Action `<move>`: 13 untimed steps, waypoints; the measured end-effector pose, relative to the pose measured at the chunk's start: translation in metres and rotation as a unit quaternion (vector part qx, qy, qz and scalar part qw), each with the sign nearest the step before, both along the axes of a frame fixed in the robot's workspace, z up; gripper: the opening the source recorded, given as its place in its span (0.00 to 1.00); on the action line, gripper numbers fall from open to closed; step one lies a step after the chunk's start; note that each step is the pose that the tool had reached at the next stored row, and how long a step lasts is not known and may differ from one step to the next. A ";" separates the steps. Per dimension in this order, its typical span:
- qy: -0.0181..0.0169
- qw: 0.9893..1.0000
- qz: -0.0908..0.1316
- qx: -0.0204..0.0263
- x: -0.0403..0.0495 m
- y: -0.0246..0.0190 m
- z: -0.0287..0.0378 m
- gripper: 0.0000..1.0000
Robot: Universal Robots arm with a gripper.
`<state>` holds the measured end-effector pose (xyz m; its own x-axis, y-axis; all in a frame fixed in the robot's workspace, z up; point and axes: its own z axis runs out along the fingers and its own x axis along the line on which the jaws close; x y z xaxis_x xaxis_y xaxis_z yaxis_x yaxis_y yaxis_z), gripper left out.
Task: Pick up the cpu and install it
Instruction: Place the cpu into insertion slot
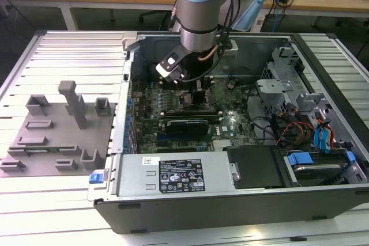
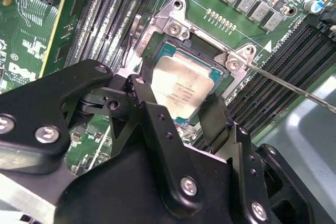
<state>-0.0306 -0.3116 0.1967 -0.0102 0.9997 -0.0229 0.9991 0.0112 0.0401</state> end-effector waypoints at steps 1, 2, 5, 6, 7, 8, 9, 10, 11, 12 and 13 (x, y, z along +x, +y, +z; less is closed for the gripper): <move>0.000 1.000 0.000 0.000 0.0000 -0.0001 0.0009 0.62; 0.000 1.000 0.000 0.000 0.0000 0.0000 0.0017 0.62; 0.000 1.000 0.000 0.000 0.0000 0.0000 0.0062 0.62; 0.000 1.000 0.000 0.000 0.0000 0.0000 0.0076 0.62; 0.000 1.000 0.000 0.000 0.0000 0.0000 0.0095 0.62; 0.000 1.000 0.000 0.000 0.0000 0.0000 0.0112 0.62; 0.000 1.000 0.000 0.000 0.0000 0.0000 0.0127 0.62; 0.000 1.000 0.000 0.000 0.0000 0.0000 0.0174 0.62; 0.000 1.000 0.000 0.000 0.0000 0.0000 0.0197 0.62; 0.000 1.000 0.000 0.000 0.0000 0.0000 0.0197 0.62; 0.000 1.000 0.000 0.000 0.0000 0.0000 0.0197 0.62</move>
<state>-0.0306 -0.3116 0.2164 -0.0103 0.9997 -0.0229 0.9991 0.0112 0.0403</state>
